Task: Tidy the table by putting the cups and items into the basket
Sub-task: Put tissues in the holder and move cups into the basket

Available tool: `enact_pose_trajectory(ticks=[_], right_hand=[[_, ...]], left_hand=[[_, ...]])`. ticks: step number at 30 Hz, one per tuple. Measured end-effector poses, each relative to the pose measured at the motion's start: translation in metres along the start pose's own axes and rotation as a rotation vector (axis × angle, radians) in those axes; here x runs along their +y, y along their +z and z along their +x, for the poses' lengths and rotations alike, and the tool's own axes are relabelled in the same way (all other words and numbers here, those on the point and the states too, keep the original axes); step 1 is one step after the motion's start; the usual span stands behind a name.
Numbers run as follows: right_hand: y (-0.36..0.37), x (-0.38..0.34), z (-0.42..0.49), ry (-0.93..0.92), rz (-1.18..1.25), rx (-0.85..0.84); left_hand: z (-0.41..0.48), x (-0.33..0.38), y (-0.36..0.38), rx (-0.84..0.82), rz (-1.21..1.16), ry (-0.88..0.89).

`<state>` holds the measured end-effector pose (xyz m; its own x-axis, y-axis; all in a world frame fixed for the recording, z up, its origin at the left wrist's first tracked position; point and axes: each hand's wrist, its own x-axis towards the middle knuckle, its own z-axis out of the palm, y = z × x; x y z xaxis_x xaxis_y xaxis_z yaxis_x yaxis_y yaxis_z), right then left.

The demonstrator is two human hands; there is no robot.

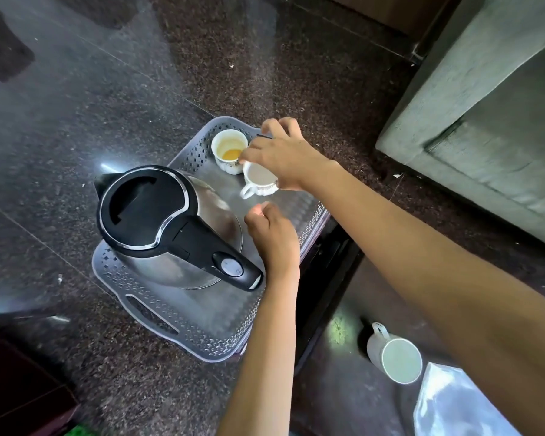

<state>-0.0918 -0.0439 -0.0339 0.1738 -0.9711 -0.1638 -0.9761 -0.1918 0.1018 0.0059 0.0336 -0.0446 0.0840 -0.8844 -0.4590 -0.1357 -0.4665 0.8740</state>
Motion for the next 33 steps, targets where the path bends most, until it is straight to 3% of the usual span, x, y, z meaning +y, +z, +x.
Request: enact_pose_trajectory(ticks=[4,8,14,18,21,25,30,33], right_hand=[[0.004,-0.003,-0.004,0.058,0.010,0.060],[0.001,-0.005,-0.018,0.130,0.168,0.088],[0.003,0.002,-0.094,0.346,0.452,0.410],[0.019,0.007,-0.171,0.496,0.654,0.612],[0.042,0.006,-0.233,0.619,0.633,0.509],[0.073,-0.008,-0.305,0.731,0.626,0.182],[0.100,-0.048,-0.358,0.679,0.623,-0.150],[0.117,-0.076,-0.369,0.693,0.572,-0.239]], left_hand=[[-0.002,-0.002,-0.002,0.009,0.027,-0.002],[-0.016,-0.004,0.000,-0.017,0.057,0.040],[-0.063,-0.013,0.005,-0.079,0.044,0.134],[-0.099,-0.028,0.004,-0.120,0.057,0.336],[-0.124,-0.050,0.007,-0.195,0.144,0.424],[-0.156,-0.080,0.006,-0.242,0.232,0.413],[-0.183,-0.120,0.001,-0.246,0.269,0.313],[-0.192,-0.140,-0.002,-0.255,0.301,0.281]])
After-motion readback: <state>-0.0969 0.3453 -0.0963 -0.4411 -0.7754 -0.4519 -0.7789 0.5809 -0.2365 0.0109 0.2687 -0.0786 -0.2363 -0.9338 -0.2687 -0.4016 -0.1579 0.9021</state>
